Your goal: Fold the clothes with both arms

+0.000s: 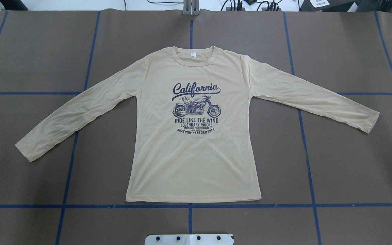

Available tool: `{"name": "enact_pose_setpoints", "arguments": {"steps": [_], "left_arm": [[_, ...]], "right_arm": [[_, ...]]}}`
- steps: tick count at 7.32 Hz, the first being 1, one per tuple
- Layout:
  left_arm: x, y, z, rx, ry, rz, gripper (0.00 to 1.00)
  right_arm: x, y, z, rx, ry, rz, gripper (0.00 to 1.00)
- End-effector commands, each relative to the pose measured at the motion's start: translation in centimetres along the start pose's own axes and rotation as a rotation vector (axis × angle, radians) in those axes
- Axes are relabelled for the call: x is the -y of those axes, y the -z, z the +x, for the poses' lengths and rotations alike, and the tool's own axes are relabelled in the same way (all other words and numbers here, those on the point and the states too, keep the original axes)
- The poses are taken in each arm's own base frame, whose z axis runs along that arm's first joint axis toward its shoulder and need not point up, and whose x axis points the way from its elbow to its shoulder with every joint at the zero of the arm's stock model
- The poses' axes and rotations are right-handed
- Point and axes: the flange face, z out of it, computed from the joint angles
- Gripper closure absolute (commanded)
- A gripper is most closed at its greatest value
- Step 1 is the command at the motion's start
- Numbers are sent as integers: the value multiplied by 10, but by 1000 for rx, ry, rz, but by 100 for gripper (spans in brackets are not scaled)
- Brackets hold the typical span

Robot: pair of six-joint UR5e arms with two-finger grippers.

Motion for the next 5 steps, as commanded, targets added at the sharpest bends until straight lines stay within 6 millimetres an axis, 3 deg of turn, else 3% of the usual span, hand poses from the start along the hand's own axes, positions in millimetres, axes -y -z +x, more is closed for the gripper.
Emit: {"name": "enact_pose_setpoints", "arguments": {"steps": [1, 2, 5], "left_arm": [[4, 4, 11, -21, -41, 4, 0], [-6, 0, 10, -25, -90, -9, 0], [-13, -1, 9, -22, -84, -16, 0]], "right_arm": [[1, -8, -4, 3, 6, -16, 0], [1, -9, -5, 6, 3, -15, 0], [-3, -21, -1, 6, 8, -37, 0]]}}
